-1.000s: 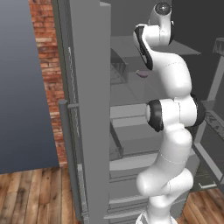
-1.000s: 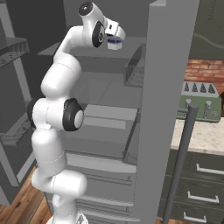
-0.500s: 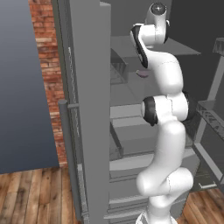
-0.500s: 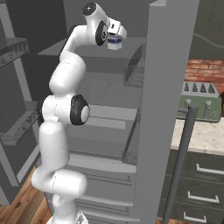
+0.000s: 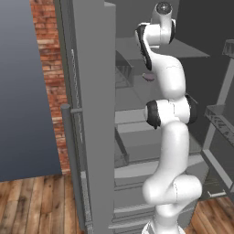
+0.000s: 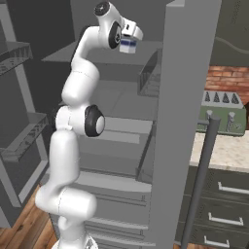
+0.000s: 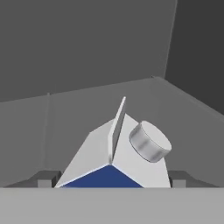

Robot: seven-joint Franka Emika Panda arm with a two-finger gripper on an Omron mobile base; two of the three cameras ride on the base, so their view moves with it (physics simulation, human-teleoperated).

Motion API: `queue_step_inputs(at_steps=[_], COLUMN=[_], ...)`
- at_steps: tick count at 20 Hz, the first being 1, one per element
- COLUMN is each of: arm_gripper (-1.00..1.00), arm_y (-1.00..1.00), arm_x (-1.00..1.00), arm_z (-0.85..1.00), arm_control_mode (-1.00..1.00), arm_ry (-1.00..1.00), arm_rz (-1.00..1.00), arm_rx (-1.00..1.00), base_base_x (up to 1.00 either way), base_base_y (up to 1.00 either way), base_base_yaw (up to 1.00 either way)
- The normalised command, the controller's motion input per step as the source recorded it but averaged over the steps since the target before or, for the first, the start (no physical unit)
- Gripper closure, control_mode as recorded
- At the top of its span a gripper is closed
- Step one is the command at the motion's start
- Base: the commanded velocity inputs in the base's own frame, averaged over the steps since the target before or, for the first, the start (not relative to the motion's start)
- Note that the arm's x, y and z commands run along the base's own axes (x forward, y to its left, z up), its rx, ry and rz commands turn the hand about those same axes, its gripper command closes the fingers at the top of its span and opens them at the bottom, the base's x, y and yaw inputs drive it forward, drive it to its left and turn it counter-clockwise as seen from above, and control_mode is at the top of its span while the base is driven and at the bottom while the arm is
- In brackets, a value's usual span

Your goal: Take out the milk from the fridge and place it on the tray on the counter. Then take the sugar cube near the tray and place it in the tray.

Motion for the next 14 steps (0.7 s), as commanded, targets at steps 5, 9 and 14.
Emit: queue_step_inputs(at_steps=[5, 9, 14], arm_gripper=[1.0, 1.0, 1.0], arm_y=[0.0, 0.0, 0.72], arm_x=[0.05, -0.02, -0.87], arm_z=[-0.15, -0.19, -0.29], arm_control_mode=[-1.0, -1.0, -1.0], arm_ry=[0.0, 0.0, -0.01], arm_rz=[0.0, 0.0, 0.06], arm_rx=[0.0, 0.0, 0.01], base_base_x=[0.0, 0.0, 0.0], base_base_y=[0.0, 0.0, 0.0], base_base_yaw=[0.0, 0.0, 0.0])
